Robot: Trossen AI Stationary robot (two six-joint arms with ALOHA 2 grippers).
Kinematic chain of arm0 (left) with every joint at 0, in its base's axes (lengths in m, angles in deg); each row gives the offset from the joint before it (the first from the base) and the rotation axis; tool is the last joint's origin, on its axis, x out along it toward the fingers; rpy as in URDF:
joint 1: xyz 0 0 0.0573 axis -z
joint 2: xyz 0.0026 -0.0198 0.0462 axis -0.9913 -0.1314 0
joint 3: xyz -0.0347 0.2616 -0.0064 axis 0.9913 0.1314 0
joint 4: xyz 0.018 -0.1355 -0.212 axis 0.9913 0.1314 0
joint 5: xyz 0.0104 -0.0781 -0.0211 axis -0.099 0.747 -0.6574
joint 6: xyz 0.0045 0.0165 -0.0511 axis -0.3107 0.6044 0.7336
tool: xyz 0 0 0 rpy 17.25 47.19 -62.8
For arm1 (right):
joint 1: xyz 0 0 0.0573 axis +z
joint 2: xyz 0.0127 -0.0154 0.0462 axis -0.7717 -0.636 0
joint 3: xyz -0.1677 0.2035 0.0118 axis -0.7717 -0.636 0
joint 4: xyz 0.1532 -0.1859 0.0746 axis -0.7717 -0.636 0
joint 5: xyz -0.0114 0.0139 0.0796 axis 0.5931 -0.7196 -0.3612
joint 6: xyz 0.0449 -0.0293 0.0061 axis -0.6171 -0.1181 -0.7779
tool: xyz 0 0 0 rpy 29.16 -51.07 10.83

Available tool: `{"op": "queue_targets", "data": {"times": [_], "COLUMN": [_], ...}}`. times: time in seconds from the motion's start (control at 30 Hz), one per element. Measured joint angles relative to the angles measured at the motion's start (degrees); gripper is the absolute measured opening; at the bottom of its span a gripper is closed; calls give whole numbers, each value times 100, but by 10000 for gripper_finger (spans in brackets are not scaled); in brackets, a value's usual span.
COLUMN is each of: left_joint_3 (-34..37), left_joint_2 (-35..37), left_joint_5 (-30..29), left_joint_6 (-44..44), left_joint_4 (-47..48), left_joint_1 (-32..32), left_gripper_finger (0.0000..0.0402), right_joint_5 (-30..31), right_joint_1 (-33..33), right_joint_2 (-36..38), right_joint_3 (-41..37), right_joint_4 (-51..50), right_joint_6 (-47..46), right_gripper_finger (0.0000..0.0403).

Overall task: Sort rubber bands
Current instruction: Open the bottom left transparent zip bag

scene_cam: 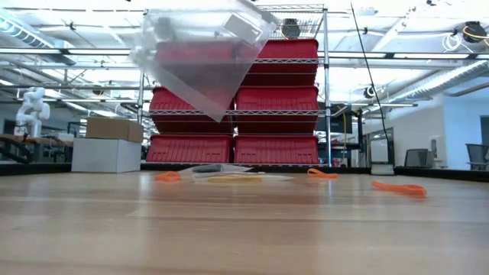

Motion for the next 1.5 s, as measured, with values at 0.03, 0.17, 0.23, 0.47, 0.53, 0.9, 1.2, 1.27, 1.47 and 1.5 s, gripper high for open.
{"op": "queue_targets", "data": {"times": [0.03, 0.17, 0.23, 0.47, 0.53, 0.9, 1.2, 1.27, 1.47, 1.5], "left_joint_3": [2, 2, 2, 4, 4, 4, 4, 4, 4, 4], "left_joint_2": [-2, -6, -6, -8, -8, -10, -17, -17, -18, -19], "left_joint_5": [0, 4, 7, 11, 11, 52, 40, 19, 2, 2], "left_joint_6": [0, 4, 4, 1, 2, 1, 11, 11, 107, 142], "left_joint_4": [5, 1, -1, -3, -3, -22, -19, -16, -15, -4], "left_joint_1": [1, 1, 0, -2, -2, -2, -2, -2, -2, -2], "left_gripper_finger": [0, 0, 0, 0, 0, 0, 0, 0, 0, 0], "right_joint_5": [37, 358, 536, 672, 678, 567, 541, 583, 1066, 1087], "right_joint_1": [-6, -4, -11, -129, -163, -302, -301, -295, -295, -295], "right_joint_2": [14, 80, 79, 41, 41, -152, -167, -167, -177, -213], "right_joint_3": [0, 4, 4, 4, 4, 3, 4, 4, 4, 10], "right_joint_4": [130, 422, 428, 731, 740, 940, 1196, 1190, 1154, 1154], "right_joint_6": [65, 385, 552, 847, 860, 1051, 841, 759, 531, 515], "right_gripper_finger": [142, 116, 84, 9, 4, 0, 0, 0, 0, 0]}}
